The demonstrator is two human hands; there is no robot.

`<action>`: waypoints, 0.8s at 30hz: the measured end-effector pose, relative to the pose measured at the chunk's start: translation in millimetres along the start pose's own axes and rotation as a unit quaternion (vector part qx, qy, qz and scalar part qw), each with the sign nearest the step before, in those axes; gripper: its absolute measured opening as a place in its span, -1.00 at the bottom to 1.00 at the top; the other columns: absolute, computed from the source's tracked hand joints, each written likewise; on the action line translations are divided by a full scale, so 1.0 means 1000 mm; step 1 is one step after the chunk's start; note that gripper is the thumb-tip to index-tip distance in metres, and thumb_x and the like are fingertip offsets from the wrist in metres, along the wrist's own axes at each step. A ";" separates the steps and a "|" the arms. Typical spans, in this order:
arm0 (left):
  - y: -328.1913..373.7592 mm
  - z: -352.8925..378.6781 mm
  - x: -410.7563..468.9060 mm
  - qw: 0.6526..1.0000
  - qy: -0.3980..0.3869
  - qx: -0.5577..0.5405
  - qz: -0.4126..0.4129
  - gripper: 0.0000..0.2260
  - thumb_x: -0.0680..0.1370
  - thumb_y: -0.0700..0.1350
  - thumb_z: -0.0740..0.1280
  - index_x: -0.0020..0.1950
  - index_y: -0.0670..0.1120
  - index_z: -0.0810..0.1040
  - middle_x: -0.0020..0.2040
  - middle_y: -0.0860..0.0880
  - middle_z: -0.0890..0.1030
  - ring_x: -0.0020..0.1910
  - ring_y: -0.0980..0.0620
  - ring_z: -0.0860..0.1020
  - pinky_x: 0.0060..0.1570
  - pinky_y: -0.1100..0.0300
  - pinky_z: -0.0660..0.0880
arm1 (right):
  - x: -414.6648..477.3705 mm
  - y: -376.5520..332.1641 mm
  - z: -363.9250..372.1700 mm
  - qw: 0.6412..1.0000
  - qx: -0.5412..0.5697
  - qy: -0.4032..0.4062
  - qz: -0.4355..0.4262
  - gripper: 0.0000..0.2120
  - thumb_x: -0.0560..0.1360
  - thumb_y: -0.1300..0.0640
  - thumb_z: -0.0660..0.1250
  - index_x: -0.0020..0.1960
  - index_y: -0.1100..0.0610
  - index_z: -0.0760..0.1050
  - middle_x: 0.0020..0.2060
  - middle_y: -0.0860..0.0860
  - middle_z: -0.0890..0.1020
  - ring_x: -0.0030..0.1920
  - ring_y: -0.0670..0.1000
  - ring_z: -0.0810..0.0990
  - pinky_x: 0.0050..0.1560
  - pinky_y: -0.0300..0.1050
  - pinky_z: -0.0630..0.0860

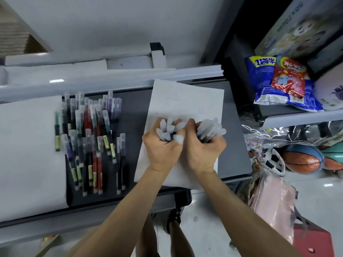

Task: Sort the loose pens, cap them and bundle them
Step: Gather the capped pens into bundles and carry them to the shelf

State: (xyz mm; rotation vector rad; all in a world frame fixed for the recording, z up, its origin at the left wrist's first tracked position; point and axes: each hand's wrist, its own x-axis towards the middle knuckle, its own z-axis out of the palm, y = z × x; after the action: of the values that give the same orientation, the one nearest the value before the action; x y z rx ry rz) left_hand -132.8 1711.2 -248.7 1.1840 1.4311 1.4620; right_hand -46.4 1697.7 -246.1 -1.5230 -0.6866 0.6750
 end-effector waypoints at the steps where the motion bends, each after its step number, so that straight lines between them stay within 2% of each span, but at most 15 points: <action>1: -0.002 0.000 -0.001 1.000 0.002 0.003 0.004 -0.55 0.47 -0.09 0.49 -0.43 -0.24 0.30 -0.44 -0.18 0.38 -0.48 -0.28 0.45 -0.54 -0.02 0.39 | 0.000 0.004 -0.003 1.000 -0.004 -0.006 -0.013 -0.44 0.47 0.02 0.50 -0.43 0.28 0.25 -0.52 0.16 0.39 -0.46 0.05 0.34 -0.46 -0.02 0.37; 3: -0.003 0.001 0.000 0.999 0.003 -0.009 0.030 -0.61 0.48 -0.18 0.50 -0.40 -0.18 0.34 -0.40 -0.19 0.40 -0.45 -0.20 0.49 -0.45 0.08 0.49 | 0.001 0.010 -0.007 0.999 -0.011 -0.014 -0.037 -0.47 0.46 0.03 0.50 -0.45 0.26 0.29 -0.55 0.03 0.40 -0.50 -0.08 0.37 -0.49 -0.15 0.36; 5: -0.002 0.003 0.002 0.999 0.004 -0.039 0.029 -0.65 0.47 -0.35 0.48 -0.38 -0.26 0.35 -0.38 -0.28 0.37 -0.41 0.05 0.51 -0.31 0.24 0.55 | 0.003 0.011 -0.008 0.999 -0.015 -0.017 -0.046 -0.51 0.45 0.02 0.51 -0.46 0.22 0.34 -0.57 -0.01 0.43 -0.52 -0.14 0.39 -0.51 -0.23 0.35; 6: -0.001 0.004 0.003 0.999 0.002 -0.037 0.028 -0.66 0.46 -0.37 0.47 -0.37 -0.31 0.34 -0.38 -0.28 0.38 -0.38 0.09 0.53 -0.29 0.23 0.56 | 0.005 0.010 -0.008 0.999 -0.015 -0.018 -0.049 -0.51 0.45 0.01 0.51 -0.46 0.20 0.34 -0.57 -0.04 0.43 -0.52 -0.15 0.40 -0.51 -0.24 0.34; 9: -0.001 0.002 0.003 0.999 0.010 0.000 0.043 -0.68 0.46 -0.25 0.49 -0.28 -0.34 0.38 -0.35 -0.24 0.48 -0.38 -0.14 0.55 -0.38 -0.03 0.55 | 0.010 0.008 -0.007 0.998 -0.018 -0.020 -0.054 -0.47 0.47 -0.03 0.52 -0.43 0.22 0.31 -0.54 0.04 0.42 -0.51 -0.09 0.39 -0.53 -0.15 0.33; 12: 0.006 0.000 0.003 0.999 0.020 0.024 0.031 -0.70 0.45 -0.19 0.54 -0.25 -0.23 0.43 -0.36 -0.18 0.52 -0.39 -0.26 0.55 -0.38 -0.12 0.56 | 0.009 0.004 -0.004 0.995 -0.037 -0.037 -0.085 -0.47 0.51 -0.14 0.49 -0.42 0.00 0.25 -0.53 -0.08 0.38 -0.53 -0.11 0.34 -0.50 -0.21 0.30; 14: 0.008 0.000 0.005 0.999 0.018 0.039 0.032 -0.73 0.45 -0.20 0.55 -0.23 -0.08 0.44 -0.36 -0.01 0.56 -0.42 -0.04 0.57 -0.41 0.08 0.56 | 0.008 0.001 -0.003 0.995 -0.033 -0.046 -0.085 -0.48 0.51 -0.19 0.47 -0.41 -0.10 0.20 -0.52 -0.17 0.37 -0.53 -0.12 0.30 -0.48 -0.24 0.29; 15: 0.009 -0.001 0.006 0.998 0.014 0.043 0.038 -0.73 0.45 -0.18 0.54 -0.21 0.03 0.45 -0.35 0.08 0.56 -0.42 0.11 0.56 -0.39 0.20 0.55 | 0.008 0.000 -0.003 0.995 -0.034 -0.044 -0.084 -0.48 0.50 -0.21 0.46 -0.40 -0.10 0.20 -0.51 -0.19 0.37 -0.53 -0.13 0.30 -0.48 -0.26 0.29; 16: 0.010 -0.001 0.007 0.998 0.010 0.045 0.036 -0.73 0.45 -0.14 0.52 -0.20 0.10 0.45 -0.34 0.14 0.55 -0.40 0.18 0.55 -0.36 0.28 0.52 | 0.008 0.000 -0.003 0.995 -0.040 -0.043 -0.084 -0.48 0.50 -0.22 0.46 -0.40 -0.08 0.21 -0.50 -0.19 0.37 -0.53 -0.13 0.30 -0.49 -0.27 0.28; 20: 0.009 -0.005 0.003 0.999 -0.006 -0.002 -0.033 -0.81 0.44 -0.05 0.54 -0.19 0.18 0.56 -0.29 0.18 0.62 -0.29 0.20 0.62 -0.26 0.27 0.56 | 0.004 0.001 -0.006 0.994 -0.043 -0.057 -0.081 -0.55 0.51 -0.09 0.51 -0.35 -0.14 0.27 -0.49 -0.25 0.42 -0.51 -0.19 0.35 -0.47 -0.36 0.30; 22: 0.005 -0.005 0.000 0.999 -0.008 0.003 -0.046 -0.84 0.45 -0.03 0.53 -0.24 0.11 0.57 -0.31 0.18 0.64 -0.31 0.21 0.64 -0.29 0.30 0.56 | 0.002 0.001 -0.005 0.996 -0.047 -0.061 -0.050 -0.53 0.48 -0.07 0.51 -0.37 -0.09 0.23 -0.52 -0.22 0.38 -0.50 -0.18 0.31 -0.46 -0.31 0.30; 24: 0.005 -0.003 0.003 0.998 -0.008 0.025 -0.050 -0.78 0.50 0.03 0.49 -0.25 -0.05 0.58 -0.34 0.09 0.65 -0.36 0.10 0.66 -0.37 0.18 0.58 | 0.003 -0.001 -0.004 0.997 -0.051 -0.066 -0.004 -0.48 0.50 -0.11 0.48 -0.40 0.04 0.22 -0.54 -0.13 0.35 -0.50 -0.08 0.30 -0.47 -0.20 0.31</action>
State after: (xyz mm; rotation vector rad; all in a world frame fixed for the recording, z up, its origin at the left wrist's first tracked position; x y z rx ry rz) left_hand -136.1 1712.4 -242.9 1.1358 1.5021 1.3517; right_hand -41.3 1697.7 -245.0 -1.5792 -0.8368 0.7484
